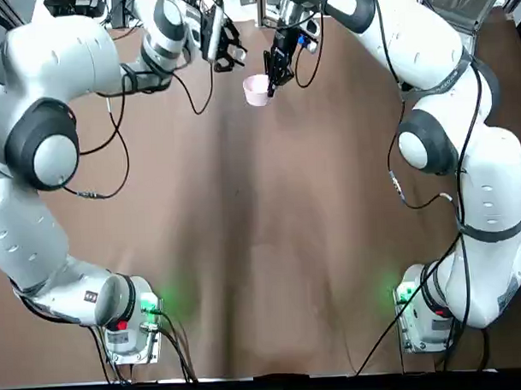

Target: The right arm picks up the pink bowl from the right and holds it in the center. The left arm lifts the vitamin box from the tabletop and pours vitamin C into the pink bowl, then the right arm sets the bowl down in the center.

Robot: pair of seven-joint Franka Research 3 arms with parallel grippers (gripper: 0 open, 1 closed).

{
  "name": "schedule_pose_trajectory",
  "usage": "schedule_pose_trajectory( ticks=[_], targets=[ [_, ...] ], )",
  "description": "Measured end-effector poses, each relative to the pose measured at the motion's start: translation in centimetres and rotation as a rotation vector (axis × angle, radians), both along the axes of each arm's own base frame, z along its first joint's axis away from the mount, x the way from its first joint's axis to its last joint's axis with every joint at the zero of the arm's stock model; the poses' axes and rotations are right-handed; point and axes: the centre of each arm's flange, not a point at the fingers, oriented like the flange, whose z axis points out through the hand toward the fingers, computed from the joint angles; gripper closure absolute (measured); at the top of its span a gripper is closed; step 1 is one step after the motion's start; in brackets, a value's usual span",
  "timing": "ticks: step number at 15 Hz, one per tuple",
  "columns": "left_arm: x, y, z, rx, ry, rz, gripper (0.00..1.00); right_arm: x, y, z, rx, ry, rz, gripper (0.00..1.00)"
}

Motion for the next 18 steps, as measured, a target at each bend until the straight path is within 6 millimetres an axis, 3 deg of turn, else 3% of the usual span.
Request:
schedule_pose_trajectory(
  ticks=[5, 9, 12, 13, 18],
  targets=[
    [3.5, 4.5, -0.1, -0.134, 0.286, 0.075, 0.65, 0.0, 0.0, 0.0, 0.0, 0.0, 0.0, 0.97],
    [5.2, 9.8, -2.0, -0.207, 0.471, 0.099, 0.65, 0.0, -0.1, 0.0, -0.001, 0.0, -0.001, 0.97],
    [6.0, 14.4, -4.4, -0.282, 0.581, 0.106, 0.65, 0.1, -0.3, 0.0, -0.004, 0.003, 0.001, 0.97],
    [6.6, 17.8, -6.3, -0.319, 0.631, 0.127, 0.65, 0.5, -0.8, -0.1, -0.002, 0.0, 0.006, 0.97],
    [7.0, 26.1, -12.1, -0.414, 0.739, 0.192, 0.65, 0.8, -1.6, -0.4, -0.008, -0.053, 0.079, 0.97]
  ],
)
